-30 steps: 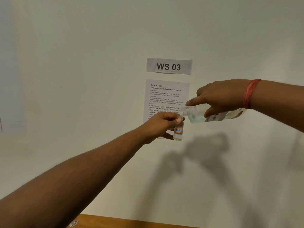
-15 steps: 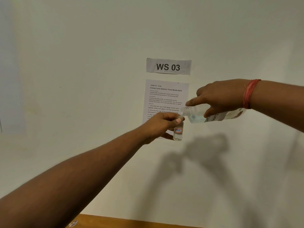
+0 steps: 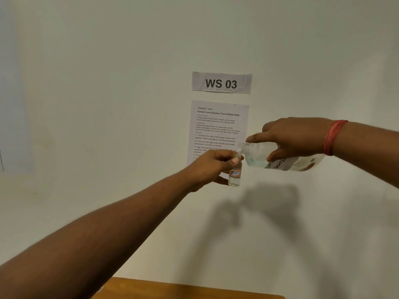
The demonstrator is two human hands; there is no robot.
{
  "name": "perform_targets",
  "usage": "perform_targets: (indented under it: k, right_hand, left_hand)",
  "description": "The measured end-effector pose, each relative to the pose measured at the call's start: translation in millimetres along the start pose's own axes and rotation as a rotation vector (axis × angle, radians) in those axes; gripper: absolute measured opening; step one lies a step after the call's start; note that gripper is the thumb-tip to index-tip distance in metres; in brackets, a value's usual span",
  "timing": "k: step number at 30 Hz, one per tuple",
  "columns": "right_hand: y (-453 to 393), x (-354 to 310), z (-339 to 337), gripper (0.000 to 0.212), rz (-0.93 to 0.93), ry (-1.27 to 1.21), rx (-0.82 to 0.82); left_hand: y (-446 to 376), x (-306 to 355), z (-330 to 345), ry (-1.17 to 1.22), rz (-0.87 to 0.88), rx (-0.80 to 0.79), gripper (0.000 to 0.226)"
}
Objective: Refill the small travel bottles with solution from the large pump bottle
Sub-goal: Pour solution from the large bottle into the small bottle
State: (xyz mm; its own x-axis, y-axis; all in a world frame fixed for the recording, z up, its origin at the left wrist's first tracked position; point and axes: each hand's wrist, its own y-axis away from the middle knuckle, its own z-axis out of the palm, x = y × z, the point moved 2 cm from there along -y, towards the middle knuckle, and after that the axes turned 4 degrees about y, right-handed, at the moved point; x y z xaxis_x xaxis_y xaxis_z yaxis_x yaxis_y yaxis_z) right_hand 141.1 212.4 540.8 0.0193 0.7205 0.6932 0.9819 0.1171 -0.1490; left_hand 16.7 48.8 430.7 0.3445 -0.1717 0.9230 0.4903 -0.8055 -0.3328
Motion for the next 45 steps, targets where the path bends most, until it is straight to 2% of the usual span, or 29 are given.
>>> perform_targets:
  k: [4,11,21,29,37,45]
  right_hand:
    - [9.1,-5.7,22.7,0.070,0.042,-0.169,0.032]
    - [23.2,-22.1,86.8,0.069,0.207,-0.635,0.157]
    - [35.0,-99.0,194.0,0.066,0.472,-1.213,0.194]
    - [32.9,-207.4,280.7,0.076,0.558,-1.467,0.087]
    - [37.8,-299.6,342.7,0.074,0.544,-1.507,-0.068]
    - [44.9,-371.2,387.4,0.074,0.519,-1.613,-0.197]
  left_hand:
    - [2.4,-9.3,3.1,0.002,0.001,-0.007,0.027]
    - [10.2,-35.4,5.6,0.002,-0.010,0.005,0.019]
    - [39.7,-111.4,20.8,0.041,-0.119,0.019,0.025]
    - [82.6,-205.3,39.0,-0.043,-0.216,0.021,0.028]
    - [135.2,-301.8,65.9,-0.188,-0.341,-0.056,0.031]
    - [189.7,-384.8,91.4,-0.158,-0.503,-0.102,0.030]
